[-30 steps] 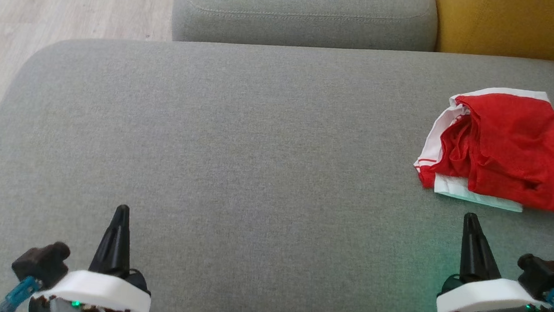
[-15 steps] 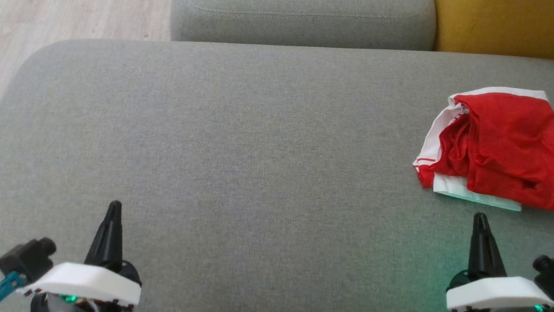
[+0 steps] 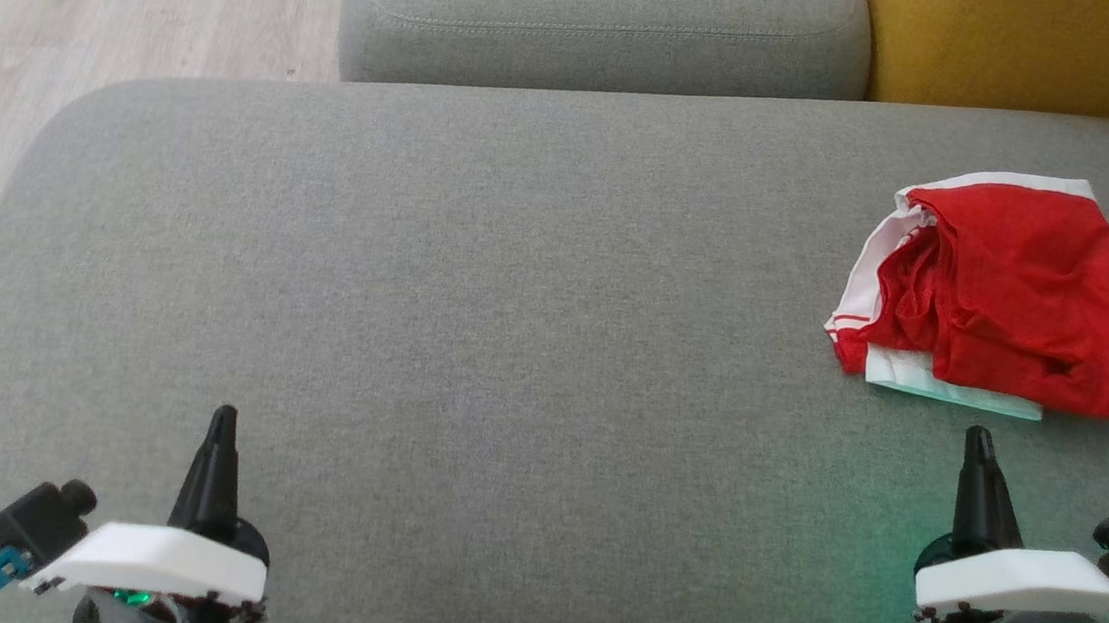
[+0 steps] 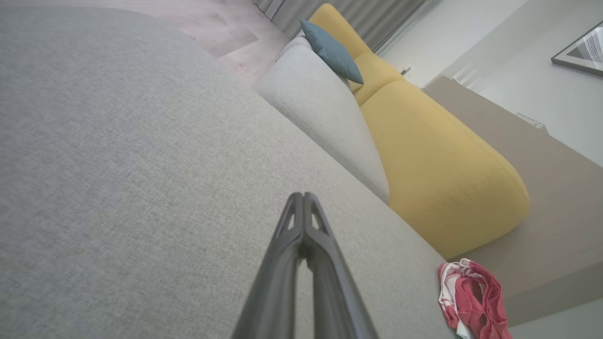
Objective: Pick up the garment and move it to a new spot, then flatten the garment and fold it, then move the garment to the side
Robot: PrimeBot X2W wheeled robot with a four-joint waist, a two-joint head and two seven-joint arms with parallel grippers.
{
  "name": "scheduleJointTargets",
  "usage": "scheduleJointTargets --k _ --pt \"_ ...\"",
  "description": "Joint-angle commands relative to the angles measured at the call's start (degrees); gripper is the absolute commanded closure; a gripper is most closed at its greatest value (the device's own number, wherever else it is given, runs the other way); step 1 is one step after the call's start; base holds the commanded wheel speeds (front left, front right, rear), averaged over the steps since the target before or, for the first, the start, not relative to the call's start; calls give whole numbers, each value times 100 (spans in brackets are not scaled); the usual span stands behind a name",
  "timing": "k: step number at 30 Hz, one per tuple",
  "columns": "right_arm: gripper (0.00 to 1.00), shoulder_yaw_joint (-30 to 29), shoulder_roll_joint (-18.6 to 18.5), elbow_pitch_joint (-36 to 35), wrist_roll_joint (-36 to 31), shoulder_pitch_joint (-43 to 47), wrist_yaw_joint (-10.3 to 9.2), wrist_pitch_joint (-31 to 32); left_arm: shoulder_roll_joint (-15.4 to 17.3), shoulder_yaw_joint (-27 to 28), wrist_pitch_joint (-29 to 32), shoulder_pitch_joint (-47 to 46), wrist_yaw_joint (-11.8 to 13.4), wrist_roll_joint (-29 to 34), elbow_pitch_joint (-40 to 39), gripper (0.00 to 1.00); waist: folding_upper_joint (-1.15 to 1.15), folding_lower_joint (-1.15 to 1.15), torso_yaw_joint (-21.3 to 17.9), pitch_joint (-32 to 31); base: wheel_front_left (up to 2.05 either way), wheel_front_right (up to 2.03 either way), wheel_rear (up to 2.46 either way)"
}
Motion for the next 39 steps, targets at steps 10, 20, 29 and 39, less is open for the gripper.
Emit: scheduleJointTargets --k 10,20,29,39 --pt "100 -46 -19 -282 753 -273 5 186 62 243 190 -428 -64 -660 -136 100 0 0 -12 2 0 0 0" --pt "100 -100 -21 -340 1402 -282 6 351 71 334 360 -494 -96 -1236 -99 100 0 0 -24 5 0 0 0" --pt "100 -148 -23 -392 1985 -290 7 499 79 416 512 -554 -125 -1754 -65 100 0 0 -35 7 0 0 0" --pt "100 -201 -25 -450 2632 -298 8 663 87 507 681 -620 -156 -2328 -27 100 0 0 -47 9 0 0 0"
